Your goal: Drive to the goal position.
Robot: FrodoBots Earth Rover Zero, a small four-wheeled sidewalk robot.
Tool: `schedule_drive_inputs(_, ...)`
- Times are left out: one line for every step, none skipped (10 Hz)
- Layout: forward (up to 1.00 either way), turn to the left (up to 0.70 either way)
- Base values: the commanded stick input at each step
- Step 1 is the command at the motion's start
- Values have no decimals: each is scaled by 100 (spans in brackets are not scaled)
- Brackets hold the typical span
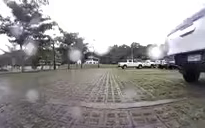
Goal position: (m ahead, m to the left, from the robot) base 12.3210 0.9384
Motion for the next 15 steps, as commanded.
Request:
schedule_drive_inputs(85, 0)
schedule_drive_inputs(85, 0)
schedule_drive_inputs(85, 0)
schedule_drive_inputs(85, 0)
schedule_drive_inputs(85, 0)
schedule_drive_inputs(85, 0)
schedule_drive_inputs(85, 0)
schedule_drive_inputs(85, 0)
schedule_drive_inputs(85, 0)
schedule_drive_inputs(85, 0)
schedule_drive_inputs(85, 0)
schedule_drive_inputs(85, 0)
schedule_drive_inputs(85, 0)
schedule_drive_inputs(85, 0)
schedule_drive_inputs(85, 0)
